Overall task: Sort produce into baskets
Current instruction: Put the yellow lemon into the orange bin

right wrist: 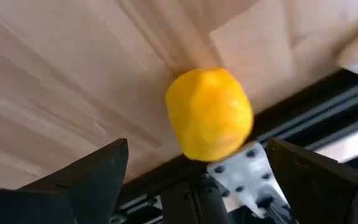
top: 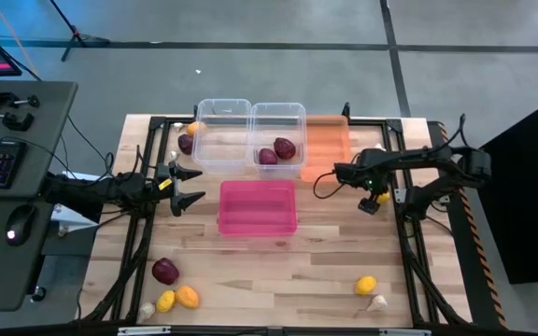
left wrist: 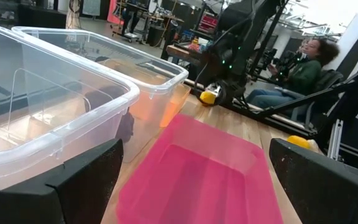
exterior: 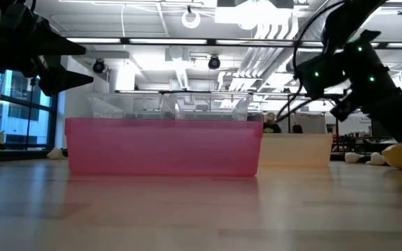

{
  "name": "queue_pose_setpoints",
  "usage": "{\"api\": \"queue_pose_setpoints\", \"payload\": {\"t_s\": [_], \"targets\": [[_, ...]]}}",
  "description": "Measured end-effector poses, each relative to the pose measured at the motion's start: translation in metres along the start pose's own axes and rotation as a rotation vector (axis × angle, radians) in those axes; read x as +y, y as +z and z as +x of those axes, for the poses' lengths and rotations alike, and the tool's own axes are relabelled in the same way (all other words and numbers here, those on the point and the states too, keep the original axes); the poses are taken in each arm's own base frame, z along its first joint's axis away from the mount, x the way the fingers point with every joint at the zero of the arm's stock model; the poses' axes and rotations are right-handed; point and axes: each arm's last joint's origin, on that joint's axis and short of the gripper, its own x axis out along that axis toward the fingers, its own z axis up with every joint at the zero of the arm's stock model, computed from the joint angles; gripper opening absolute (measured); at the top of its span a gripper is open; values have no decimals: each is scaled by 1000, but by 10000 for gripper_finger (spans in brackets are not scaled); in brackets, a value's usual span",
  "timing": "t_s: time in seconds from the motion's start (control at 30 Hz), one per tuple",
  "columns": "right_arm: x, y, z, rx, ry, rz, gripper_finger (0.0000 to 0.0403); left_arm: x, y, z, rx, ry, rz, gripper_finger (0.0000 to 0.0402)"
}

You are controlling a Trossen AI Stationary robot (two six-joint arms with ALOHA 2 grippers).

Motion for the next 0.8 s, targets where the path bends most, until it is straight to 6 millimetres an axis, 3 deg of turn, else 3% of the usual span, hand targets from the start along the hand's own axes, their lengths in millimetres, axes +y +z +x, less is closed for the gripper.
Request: {"api": "queue_pose_setpoints", "payload": {"t_s": [0.47, 0.8], "targets": [[2, 1, 13, -8, 32, 108, 371, 0, 0, 0, 0, 0, 0, 390], [6, 12, 20, -16, 45, 175, 368, 0, 0, 0, 0, 0, 0, 390]]}}
